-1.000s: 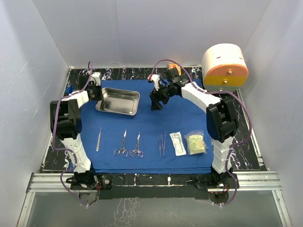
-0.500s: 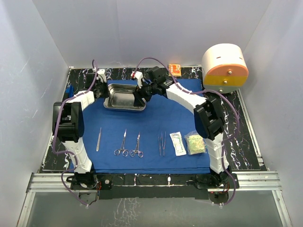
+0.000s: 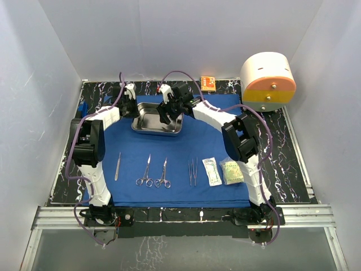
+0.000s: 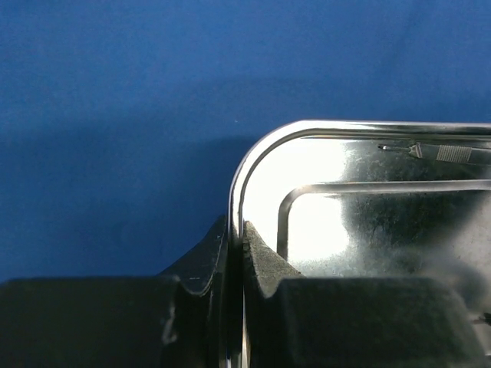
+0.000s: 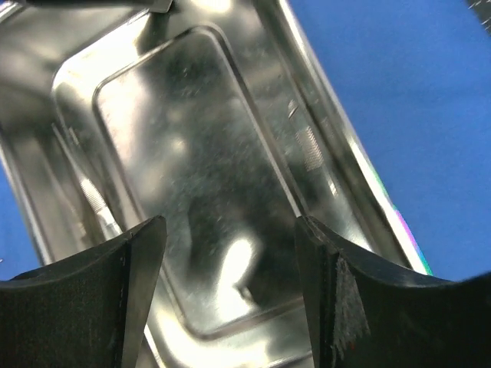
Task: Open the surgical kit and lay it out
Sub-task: Move the container to the center of the board.
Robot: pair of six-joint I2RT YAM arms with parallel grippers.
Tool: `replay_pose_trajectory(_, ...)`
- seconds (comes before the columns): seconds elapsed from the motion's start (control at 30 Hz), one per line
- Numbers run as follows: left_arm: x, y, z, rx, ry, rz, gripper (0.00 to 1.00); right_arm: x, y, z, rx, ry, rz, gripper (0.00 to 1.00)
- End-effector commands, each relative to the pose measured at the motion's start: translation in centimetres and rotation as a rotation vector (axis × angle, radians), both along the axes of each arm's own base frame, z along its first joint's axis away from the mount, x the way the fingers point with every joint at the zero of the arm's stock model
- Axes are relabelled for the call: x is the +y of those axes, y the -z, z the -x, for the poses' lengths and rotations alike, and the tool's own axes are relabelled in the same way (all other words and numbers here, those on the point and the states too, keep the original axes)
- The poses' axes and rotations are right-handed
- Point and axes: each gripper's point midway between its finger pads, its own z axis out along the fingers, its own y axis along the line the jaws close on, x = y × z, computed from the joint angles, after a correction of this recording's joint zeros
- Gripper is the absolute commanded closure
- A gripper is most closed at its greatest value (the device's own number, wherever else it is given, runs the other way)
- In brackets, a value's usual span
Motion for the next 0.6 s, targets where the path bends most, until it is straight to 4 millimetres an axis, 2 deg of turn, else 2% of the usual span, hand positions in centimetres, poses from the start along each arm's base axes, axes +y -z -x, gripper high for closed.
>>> replay_pose_trajectory(0.0,-1.3,-2.8,-1.1,-0.097,0.005,0.048,1.00,-0.2,-2.4,-2.9,-0.158,0.056,-0.027,0.33)
replay_pose_trajectory(0.27,-1.9,-2.1,-1.3,-0.092,0.027,0.034,1.00,-1.3,-0.9,-4.0,-0.168,0.084,0.007,0.30)
replay_pose_trajectory(0.57,-2.2,-1.8,-1.3,-0.082,0.033,0.042,1.00,-2.1,1.6,-4.2,-0.126,0.089,0.015,0.25)
